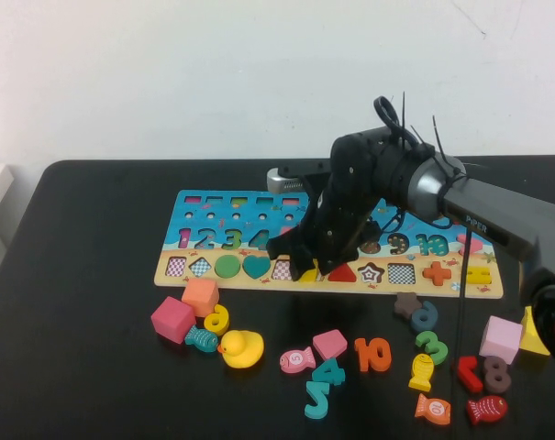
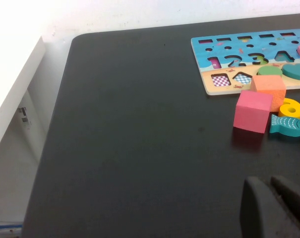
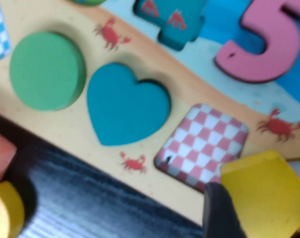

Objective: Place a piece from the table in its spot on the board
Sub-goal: Place the "Pentagon" into the hole of the Pentagon

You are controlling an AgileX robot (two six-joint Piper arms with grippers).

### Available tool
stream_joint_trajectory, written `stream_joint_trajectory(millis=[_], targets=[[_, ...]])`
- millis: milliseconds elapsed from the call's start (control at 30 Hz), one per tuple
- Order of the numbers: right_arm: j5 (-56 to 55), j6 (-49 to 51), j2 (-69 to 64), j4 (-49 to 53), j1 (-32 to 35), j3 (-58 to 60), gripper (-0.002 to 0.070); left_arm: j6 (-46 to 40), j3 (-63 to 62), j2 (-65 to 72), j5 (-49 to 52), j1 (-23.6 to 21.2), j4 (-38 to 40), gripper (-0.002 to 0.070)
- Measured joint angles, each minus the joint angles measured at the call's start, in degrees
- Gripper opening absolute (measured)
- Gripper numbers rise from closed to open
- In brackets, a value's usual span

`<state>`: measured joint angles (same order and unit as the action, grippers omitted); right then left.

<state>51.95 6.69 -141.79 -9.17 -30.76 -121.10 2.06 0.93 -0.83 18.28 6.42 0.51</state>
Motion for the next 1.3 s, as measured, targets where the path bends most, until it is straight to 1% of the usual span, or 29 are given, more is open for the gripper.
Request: stream_joint_trajectory(millis=[267, 733, 1300], targets=[[1.9, 2.9, -0.1, 3.5, 0.0, -3.3, 0.0371, -0.1, 0.0, 0.0, 0.0, 0.0, 0.0, -0.0001], [5.1, 3.6, -0.5, 3.5, 0.0, -3.3, 0.0371, -0.1, 0.0, 0.0, 0.0, 0.0, 0.0, -0.0001], [4.0, 5.7, -0.7, 3.5, 0.0, -3.4, 0.0371, 0.0, 0.0, 0.0, 0.0, 0.0, 0.0, -0.0001]])
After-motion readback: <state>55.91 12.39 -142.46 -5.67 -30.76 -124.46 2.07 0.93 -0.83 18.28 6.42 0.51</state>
